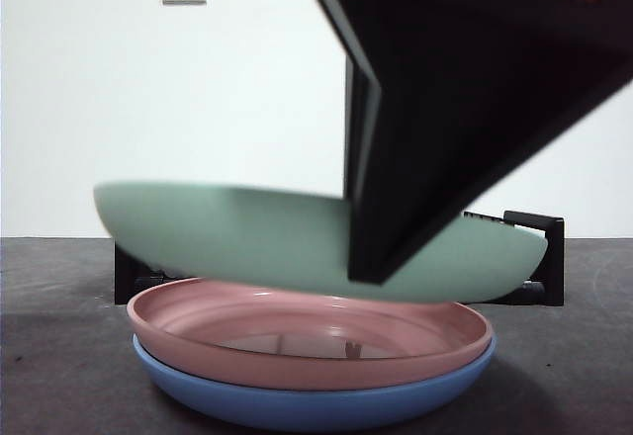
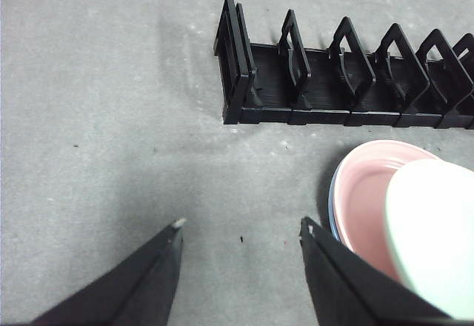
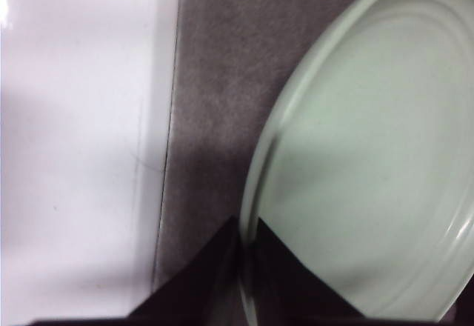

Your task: Place the plate

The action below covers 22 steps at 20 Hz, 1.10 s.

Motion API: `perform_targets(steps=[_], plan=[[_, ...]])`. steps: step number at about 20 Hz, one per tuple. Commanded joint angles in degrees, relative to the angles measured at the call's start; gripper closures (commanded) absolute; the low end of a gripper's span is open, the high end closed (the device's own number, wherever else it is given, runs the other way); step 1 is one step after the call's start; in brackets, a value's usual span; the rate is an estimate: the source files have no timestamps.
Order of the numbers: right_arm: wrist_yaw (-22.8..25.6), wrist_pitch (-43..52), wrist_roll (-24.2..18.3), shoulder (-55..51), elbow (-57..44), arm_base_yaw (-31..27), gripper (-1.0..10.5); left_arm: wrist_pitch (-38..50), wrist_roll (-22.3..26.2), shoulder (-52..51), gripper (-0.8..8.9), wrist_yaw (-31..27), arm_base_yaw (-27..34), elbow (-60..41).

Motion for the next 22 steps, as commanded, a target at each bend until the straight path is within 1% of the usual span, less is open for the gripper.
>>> perform_targets(steps=[1, 4, 10, 12, 14, 19, 22], plan=[[0.4, 0.4, -4.2, 2.3, 1.2, 0.2, 9.3, 0.3, 0.0, 0.2, 5.64, -0.3, -0.2, 0.6], [0.3, 0.9, -4.9, 3.8, 1.2, -0.8, 9.3, 0.3, 0.0, 0.2, 5.64, -0.3, -0.2, 0.6], [-1.6, 2.1, -8.8, 4.2, 1.2, -2.3, 9.3, 0.3, 0.2, 0.2, 5.64, -0.3, -0.2, 0.6], [-1.7, 2.3, -9.6, 4.2, 1.2, -2.6, 8.9, 0.3, 0.2, 0.2, 5.64, -0.3, -0.2, 0.6], [-1.7, 2.3, -9.8, 4.2, 1.2, -2.6, 8.5, 0.2, 0.2, 0.2, 5.64, -0.3, -0.2, 0.6], [-1.7, 2.3, -9.8, 4.2, 1.2, -2.6, 8.4, 0.1, 0.2, 0.2, 5.64, -0.3, -0.2, 0.6], [-1.7, 2.4, -9.6, 4.2, 1.3, -2.6, 7.9, 0.2, 0.2, 0.2, 5.64, -0.3, -0.2, 0.6]])
